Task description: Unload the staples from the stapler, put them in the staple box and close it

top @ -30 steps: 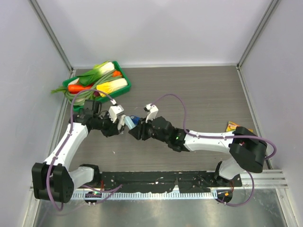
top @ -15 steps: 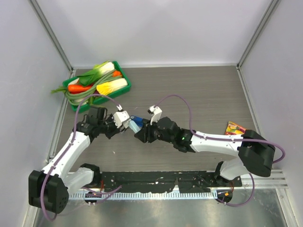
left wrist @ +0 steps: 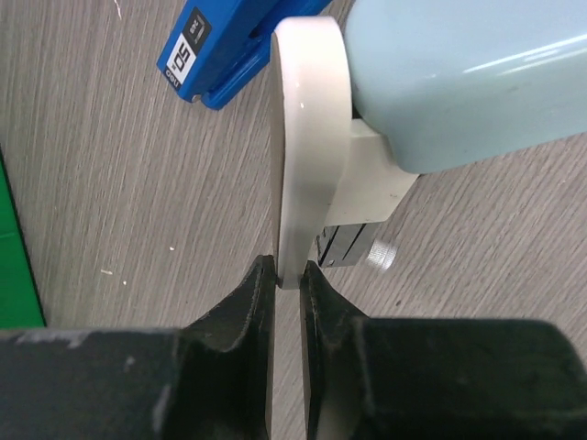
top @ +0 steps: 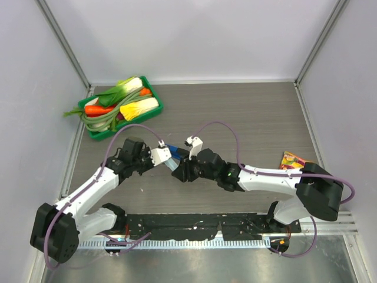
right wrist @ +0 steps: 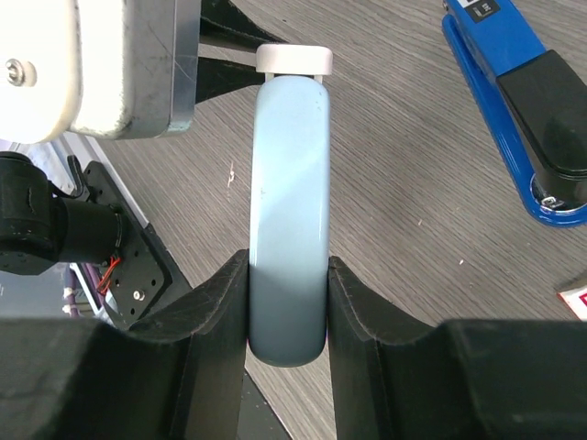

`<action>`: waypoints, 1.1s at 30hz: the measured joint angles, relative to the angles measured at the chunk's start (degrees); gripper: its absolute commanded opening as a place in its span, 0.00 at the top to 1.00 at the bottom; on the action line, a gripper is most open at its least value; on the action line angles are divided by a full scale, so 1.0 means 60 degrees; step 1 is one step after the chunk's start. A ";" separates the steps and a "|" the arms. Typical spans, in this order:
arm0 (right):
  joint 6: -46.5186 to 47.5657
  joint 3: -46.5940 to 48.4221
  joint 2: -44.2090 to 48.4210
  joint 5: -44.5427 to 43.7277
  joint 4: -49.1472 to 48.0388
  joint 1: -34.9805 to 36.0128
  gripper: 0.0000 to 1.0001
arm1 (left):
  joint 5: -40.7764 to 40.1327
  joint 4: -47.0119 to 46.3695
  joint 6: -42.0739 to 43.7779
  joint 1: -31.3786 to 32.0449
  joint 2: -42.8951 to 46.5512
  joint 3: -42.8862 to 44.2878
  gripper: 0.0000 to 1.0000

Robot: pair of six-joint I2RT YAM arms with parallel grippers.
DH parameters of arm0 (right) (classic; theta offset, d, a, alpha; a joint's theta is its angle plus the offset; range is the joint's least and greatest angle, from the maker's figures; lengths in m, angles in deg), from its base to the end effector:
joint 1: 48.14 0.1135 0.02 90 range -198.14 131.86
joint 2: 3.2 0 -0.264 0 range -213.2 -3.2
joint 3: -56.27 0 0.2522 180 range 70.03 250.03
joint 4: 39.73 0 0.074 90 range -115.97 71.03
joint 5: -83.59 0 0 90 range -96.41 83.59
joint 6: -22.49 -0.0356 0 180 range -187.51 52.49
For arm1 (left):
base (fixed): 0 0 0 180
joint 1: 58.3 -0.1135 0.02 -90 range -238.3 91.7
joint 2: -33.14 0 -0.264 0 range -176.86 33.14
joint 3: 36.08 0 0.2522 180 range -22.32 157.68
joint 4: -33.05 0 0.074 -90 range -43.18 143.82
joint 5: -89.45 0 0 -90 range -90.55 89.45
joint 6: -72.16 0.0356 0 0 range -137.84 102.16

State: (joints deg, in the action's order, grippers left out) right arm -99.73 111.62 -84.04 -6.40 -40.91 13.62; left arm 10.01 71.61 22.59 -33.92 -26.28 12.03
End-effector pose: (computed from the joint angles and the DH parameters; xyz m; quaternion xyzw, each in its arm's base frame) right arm 0.1445 0.2691 0.2205 -0.2142 0.8124 0.3966 0.3699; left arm 0.1824 -0.0898 0.2080 0.5279 0.7728 -0.0379 0.3504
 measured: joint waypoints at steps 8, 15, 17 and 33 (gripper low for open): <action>0.0138 -0.0350 0.0401 -0.0146 0.0015 -0.0029 0.99 | -0.0357 -0.0557 -0.0211 0.0488 -0.0200 -0.0142 0.93; 0.0339 0.0062 0.0357 -0.0273 0.0186 -0.0036 0.99 | -0.0178 0.0670 -0.1322 0.0412 -0.0488 0.0914 0.45; 0.0474 0.0601 0.0138 -0.0423 0.0284 -0.0040 0.99 | 0.0084 0.1111 -0.1741 0.0342 -0.0477 0.1479 0.36; 0.1887 0.3952 -0.2619 -0.0841 0.0874 -0.0255 0.99 | 0.1770 0.2211 -0.4033 -0.3195 0.0098 0.3024 0.00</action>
State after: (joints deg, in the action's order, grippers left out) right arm -88.41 135.33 -99.76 -11.44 -35.66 12.09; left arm 20.64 84.88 -1.61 -53.09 -25.69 30.17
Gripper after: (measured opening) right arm 0.395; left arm 0.996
